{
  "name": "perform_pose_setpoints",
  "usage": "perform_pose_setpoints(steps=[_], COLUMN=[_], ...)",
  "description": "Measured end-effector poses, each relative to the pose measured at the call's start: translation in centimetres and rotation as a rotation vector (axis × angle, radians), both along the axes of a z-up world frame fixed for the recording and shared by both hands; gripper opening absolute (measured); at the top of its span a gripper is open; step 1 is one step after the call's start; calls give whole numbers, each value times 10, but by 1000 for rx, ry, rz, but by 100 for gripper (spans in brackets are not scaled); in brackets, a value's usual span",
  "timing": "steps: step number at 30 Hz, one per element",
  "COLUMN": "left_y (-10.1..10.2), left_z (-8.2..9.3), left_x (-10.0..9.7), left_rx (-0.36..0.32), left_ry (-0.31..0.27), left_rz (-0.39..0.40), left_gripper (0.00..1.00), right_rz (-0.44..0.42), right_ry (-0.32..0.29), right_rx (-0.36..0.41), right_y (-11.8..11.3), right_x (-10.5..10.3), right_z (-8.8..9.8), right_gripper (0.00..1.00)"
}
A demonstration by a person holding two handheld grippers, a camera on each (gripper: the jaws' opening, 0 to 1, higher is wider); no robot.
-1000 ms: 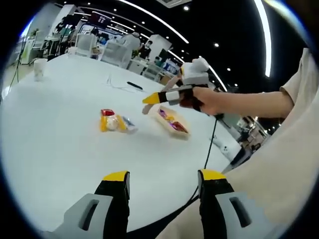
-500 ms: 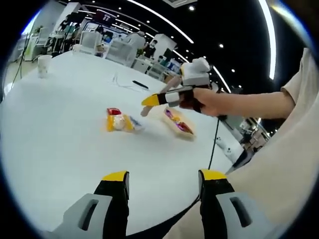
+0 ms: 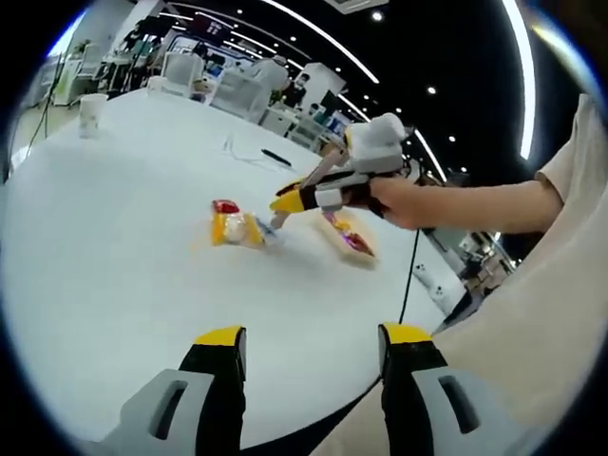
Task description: Place the target food into the container with the food tongs after gripping and lifting it, then release it inside without dropping or visibly crushing the food.
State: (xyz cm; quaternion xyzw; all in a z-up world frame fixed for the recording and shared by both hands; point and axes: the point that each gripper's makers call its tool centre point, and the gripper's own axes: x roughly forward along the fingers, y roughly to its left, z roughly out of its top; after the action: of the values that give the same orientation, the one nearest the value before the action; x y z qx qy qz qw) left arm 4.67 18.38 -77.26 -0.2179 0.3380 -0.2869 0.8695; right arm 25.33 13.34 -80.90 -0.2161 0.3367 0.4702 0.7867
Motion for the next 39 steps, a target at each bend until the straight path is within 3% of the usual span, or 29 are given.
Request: perform_pose_setpoints(steps=[7,18,39], left_y=[-1,-2,-5], left_z=[-1,-3,-8], left_x=[4,9,16], left_rx=[-3,-10,-24], left_ry=[6,21,30], left_rz=[-6,-12,-21], left_gripper=[55,55,55], right_rz=[78,67,59], right_ry=[-30,-2,26], right_rx=[-40,-54,-33], right_y=[8,5,1], right_x=[-6,-7,-3], right_z=[-3,-17,-20], right_gripper=[28,28,28])
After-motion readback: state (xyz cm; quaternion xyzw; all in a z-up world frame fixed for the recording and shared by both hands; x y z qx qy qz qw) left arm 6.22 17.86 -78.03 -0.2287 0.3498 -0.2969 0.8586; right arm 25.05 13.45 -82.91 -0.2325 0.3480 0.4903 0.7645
